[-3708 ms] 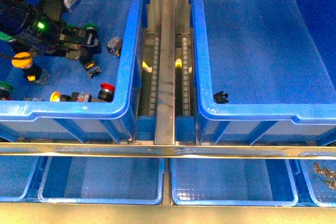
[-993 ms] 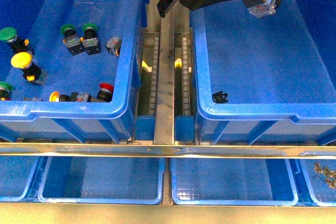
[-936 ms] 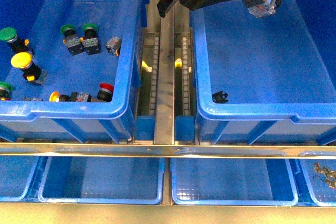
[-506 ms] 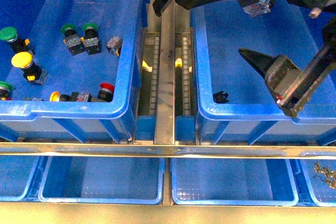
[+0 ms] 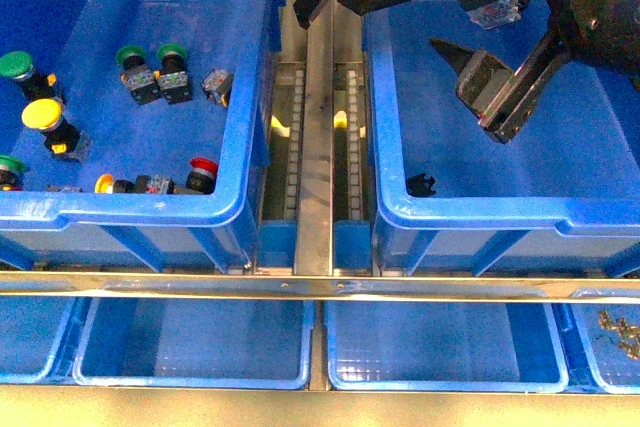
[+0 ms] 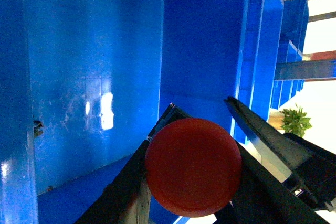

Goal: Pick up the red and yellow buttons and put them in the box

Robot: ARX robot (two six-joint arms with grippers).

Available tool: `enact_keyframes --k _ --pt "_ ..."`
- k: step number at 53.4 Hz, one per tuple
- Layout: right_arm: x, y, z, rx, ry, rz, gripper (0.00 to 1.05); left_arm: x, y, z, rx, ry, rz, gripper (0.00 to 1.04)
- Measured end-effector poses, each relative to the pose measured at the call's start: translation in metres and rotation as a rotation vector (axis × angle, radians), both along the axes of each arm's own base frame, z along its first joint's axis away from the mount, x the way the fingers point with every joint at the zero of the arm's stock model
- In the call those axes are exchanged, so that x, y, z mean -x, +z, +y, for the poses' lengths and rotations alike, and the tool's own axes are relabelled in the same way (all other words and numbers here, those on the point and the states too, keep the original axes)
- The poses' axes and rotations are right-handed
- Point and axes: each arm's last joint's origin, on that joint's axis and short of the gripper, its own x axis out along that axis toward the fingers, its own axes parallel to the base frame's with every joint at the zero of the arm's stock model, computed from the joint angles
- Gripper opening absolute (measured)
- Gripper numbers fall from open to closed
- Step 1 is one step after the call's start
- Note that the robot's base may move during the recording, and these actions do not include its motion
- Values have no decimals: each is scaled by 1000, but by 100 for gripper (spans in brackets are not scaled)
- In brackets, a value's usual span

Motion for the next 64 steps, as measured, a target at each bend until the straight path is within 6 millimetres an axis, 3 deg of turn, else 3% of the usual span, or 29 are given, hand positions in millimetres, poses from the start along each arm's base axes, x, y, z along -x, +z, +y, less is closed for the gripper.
enact_keyframes --k 6,30,47,64 --pt "-3 3 1 7 -9 -13 94 0 0 0 -1 1 0 34" --pt "-5 0 -3 23 -36 9 33 0 0 1 -12 6 -15 34" --pt "-5 -1 -5 11 -47 20 29 -1 0 1 -43 10 -57 34" --pt "-4 -9 -12 -10 -111 79 27 -6 11 10 -28 77 -106 81"
